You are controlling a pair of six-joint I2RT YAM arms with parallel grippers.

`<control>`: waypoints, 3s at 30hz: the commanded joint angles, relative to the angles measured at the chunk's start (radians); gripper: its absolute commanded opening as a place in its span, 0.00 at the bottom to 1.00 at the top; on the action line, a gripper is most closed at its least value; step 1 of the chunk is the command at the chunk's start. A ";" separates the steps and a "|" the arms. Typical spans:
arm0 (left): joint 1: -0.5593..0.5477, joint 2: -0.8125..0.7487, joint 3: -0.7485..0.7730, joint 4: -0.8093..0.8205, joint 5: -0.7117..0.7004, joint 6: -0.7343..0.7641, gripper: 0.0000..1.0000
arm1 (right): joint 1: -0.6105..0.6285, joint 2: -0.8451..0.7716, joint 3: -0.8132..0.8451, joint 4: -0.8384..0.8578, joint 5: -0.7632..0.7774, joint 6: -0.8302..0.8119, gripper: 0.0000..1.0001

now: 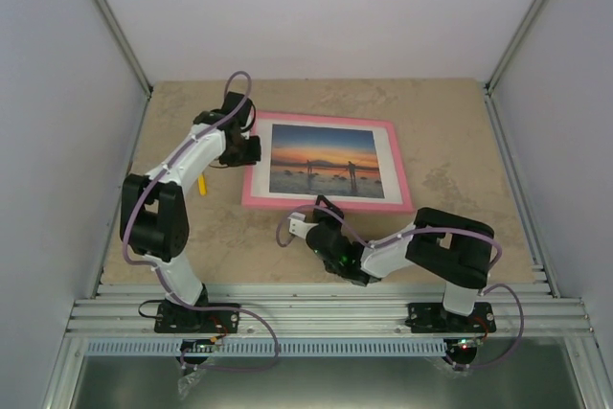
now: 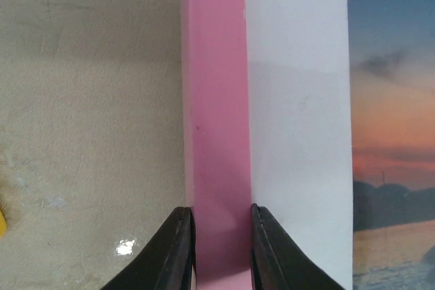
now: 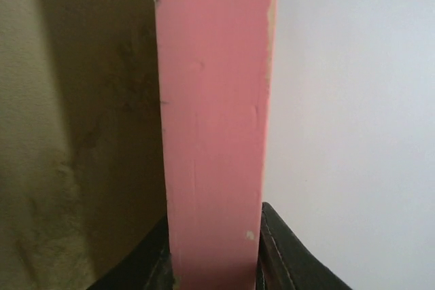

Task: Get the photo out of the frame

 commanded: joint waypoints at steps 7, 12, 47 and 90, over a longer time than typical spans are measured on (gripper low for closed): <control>0.058 -0.043 0.084 0.033 0.154 -0.013 0.16 | -0.005 -0.193 0.015 -0.003 -0.017 -0.074 0.01; 0.126 -0.133 0.081 0.075 0.235 -0.053 0.39 | -0.008 -0.292 0.047 -0.102 -0.043 -0.081 0.01; 0.234 -0.693 -0.295 0.449 0.207 -0.168 1.00 | -0.407 -0.530 0.827 -1.041 -0.763 0.998 0.00; 0.231 -0.379 -0.529 0.353 0.409 -0.167 0.98 | -0.954 -0.306 0.004 -0.159 -1.510 1.942 0.00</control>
